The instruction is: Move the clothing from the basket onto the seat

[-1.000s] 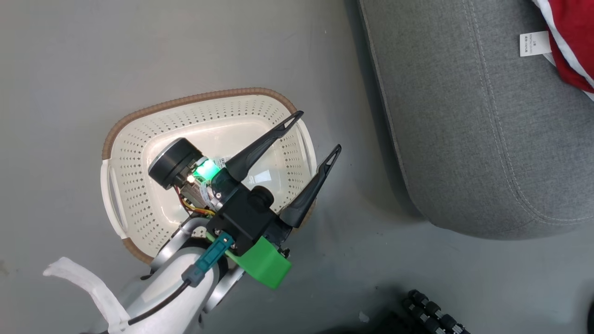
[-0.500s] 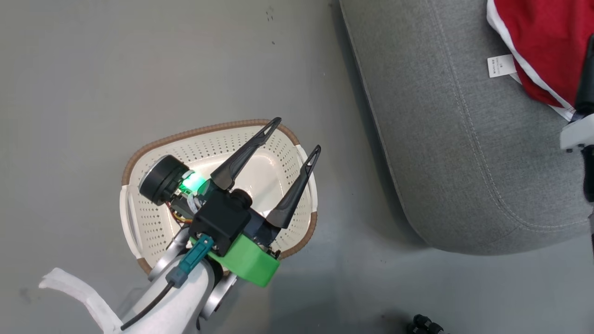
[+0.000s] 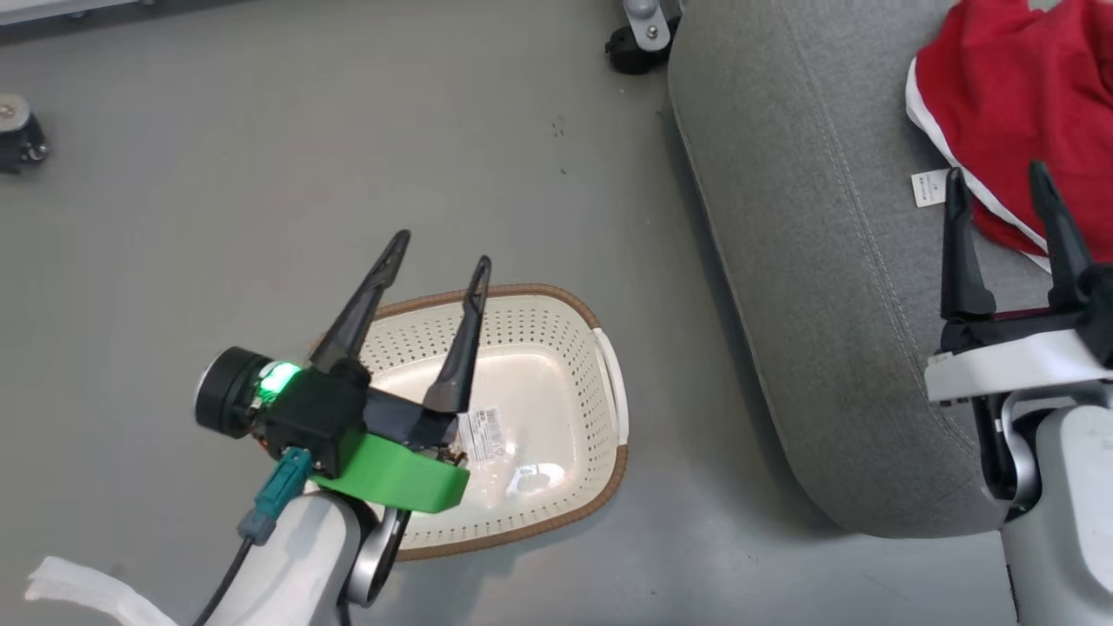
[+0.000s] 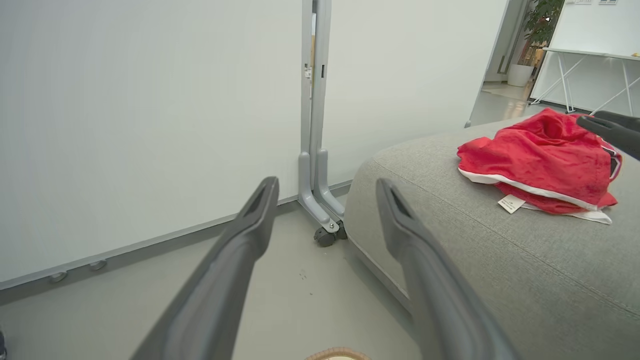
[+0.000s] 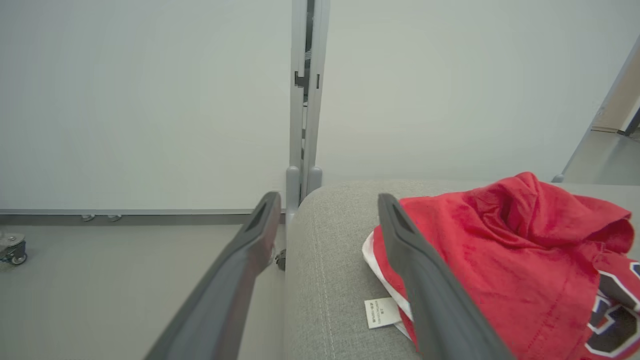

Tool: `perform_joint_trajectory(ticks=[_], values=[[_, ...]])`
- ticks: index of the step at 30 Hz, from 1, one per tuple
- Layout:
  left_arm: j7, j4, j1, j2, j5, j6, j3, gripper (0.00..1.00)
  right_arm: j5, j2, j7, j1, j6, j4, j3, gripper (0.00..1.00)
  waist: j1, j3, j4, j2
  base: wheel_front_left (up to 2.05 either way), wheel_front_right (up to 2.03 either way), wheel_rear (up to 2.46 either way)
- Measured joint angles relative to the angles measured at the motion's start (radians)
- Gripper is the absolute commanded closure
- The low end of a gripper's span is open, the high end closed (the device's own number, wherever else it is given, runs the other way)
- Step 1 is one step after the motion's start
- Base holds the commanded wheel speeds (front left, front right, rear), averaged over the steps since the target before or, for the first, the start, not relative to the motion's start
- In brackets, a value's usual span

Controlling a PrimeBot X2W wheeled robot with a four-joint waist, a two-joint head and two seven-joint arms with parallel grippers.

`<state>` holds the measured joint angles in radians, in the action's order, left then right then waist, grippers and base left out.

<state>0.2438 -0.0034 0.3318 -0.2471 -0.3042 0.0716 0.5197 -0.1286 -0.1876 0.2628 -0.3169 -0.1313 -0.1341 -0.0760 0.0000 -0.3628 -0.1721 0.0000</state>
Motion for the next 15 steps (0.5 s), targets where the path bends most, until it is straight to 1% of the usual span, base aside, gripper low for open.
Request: perform_joint_trajectory(ticks=[7, 11, 15], values=[[0.014, 0.038, -0.040, -0.007, -0.023, 0.035, -0.086, 0.00, 0.041, 0.050, -0.020, 0.093, 0.000, 0.098, 0.040, 0.00, 0.0000, 0.044, 0.065, 0.0000, 0.00, 0.00, 0.00], [0.017, 0.053, -0.077, -0.003, -0.040, 0.041, -0.142, 0.00, 0.057, 0.077, -0.043, 0.148, 0.000, 0.140, 0.052, 0.00, 0.0000, 0.074, 0.098, 0.0000, 0.00, 0.00, 0.00], [0.018, 0.062, -0.119, 0.008, -0.045, 0.034, -0.200, 0.00, 0.064, 0.095, -0.063, 0.199, 0.000, 0.168, 0.056, 0.00, 0.0000, 0.108, 0.127, 0.0000, 0.00, 0.00, 0.00]])
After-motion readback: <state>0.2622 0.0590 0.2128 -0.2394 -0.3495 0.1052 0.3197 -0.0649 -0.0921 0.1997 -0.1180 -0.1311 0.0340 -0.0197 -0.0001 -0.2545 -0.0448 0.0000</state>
